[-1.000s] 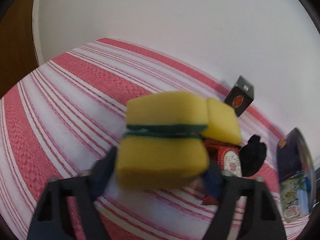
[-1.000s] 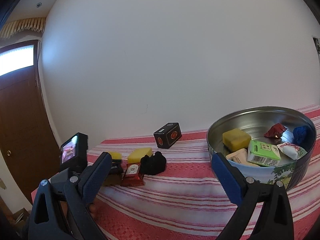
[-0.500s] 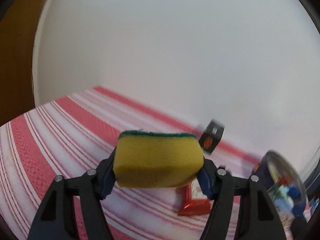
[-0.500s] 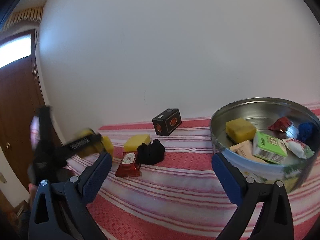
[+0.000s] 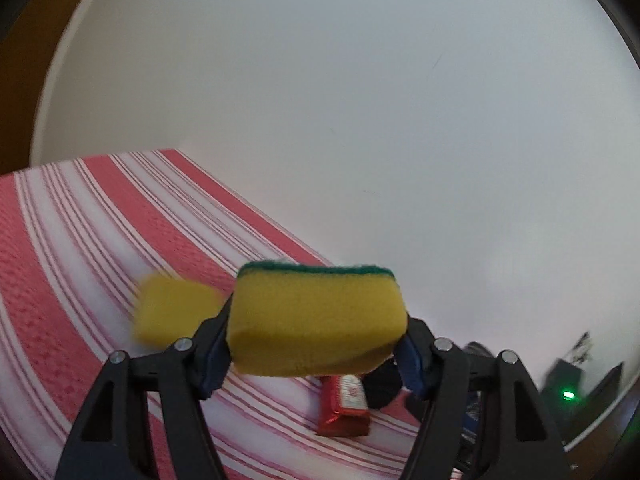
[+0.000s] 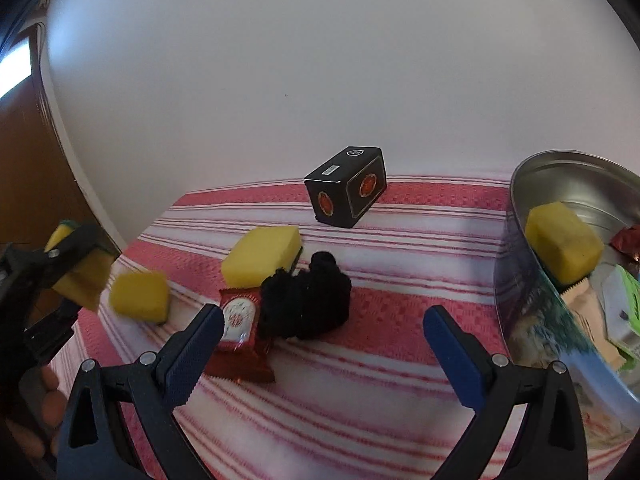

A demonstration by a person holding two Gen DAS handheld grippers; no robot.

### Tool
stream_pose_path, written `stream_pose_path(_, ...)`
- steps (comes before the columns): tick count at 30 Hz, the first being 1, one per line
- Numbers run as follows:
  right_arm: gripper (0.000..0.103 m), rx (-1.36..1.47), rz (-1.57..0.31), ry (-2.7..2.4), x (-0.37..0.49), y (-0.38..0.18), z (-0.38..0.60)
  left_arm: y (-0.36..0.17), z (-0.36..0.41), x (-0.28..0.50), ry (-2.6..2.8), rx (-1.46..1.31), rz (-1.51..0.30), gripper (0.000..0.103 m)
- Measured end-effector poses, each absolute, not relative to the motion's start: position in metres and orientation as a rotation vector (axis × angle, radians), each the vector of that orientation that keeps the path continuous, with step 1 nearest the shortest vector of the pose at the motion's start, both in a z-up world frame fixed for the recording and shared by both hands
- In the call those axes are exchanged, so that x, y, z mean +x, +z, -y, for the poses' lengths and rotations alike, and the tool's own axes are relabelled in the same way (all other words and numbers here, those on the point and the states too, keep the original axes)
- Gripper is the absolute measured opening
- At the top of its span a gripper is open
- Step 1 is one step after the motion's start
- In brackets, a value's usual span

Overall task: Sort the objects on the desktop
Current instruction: 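Grasp the green-layered yellow sponge with the left tool, then grasp the black fuzzy item with the right tool while the left lifts the sponge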

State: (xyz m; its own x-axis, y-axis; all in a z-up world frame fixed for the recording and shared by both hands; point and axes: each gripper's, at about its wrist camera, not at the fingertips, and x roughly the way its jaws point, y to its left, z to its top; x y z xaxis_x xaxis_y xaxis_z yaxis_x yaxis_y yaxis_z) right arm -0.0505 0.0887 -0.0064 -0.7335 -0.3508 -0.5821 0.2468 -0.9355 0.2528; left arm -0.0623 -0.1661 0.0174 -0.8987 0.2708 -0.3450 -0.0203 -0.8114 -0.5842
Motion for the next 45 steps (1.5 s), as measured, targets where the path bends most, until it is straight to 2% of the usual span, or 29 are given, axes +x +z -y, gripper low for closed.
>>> stream_pose_path(7, 0.101, 1.004, 0.332, -2.617, -0.070, -0.014, -0.091, 0.018, 0.193, -0.057, 2.827, -0.514, 1.064, 0.069)
stream_pose_path(11, 0.100, 1.103, 0.329, -2.547, -0.091, -0.025, -0.079, 0.017, 0.195, -0.061, 3.025, -0.578, 1.006, 0.069)
stream_pose_path(14, 0.078, 1.136, 0.296, -2.503, -0.096, -0.026, -0.071, 0.013, 0.185, -0.073, 3.001, -0.659, 0.966, 0.069)
stream_pose_path(15, 0.061, 1.132, 0.292, -2.489, -0.097, -0.026, -0.069, 0.013, 0.180, -0.077, 3.004, -0.673, 0.929, 0.069)
stream_pose_path(19, 0.061, 1.125, 0.309, -2.481, -0.091, -0.024, -0.075, 0.014, 0.165, -0.083, 3.023, -0.694, 0.802, 0.069)
stream_pose_path(25, 0.061, 0.827, 0.382, -2.609, -0.056, 0.001, -0.098, 0.013, 0.148, -0.082, 3.030, -0.700, 0.610, 0.070)
stream_pose_path(31, 0.061, 0.436, 0.123, -2.876, -0.002, 0.035, -0.100, 0.018, 0.131, -0.071, 3.062, -0.676, 0.450, 0.070)
stream_pose_path(33, 0.061, 0.382, 0.052, -2.903, 0.009, 0.038, -0.099, 0.018, 0.127, -0.070, 3.075, -0.676, 0.417, 0.070)
stream_pose_path(45, 0.061, 0.339, -0.048, -2.943, 0.036, 0.040, -0.094, 0.018, 0.107, -0.065, 3.112, -0.686, 0.289, 0.070)
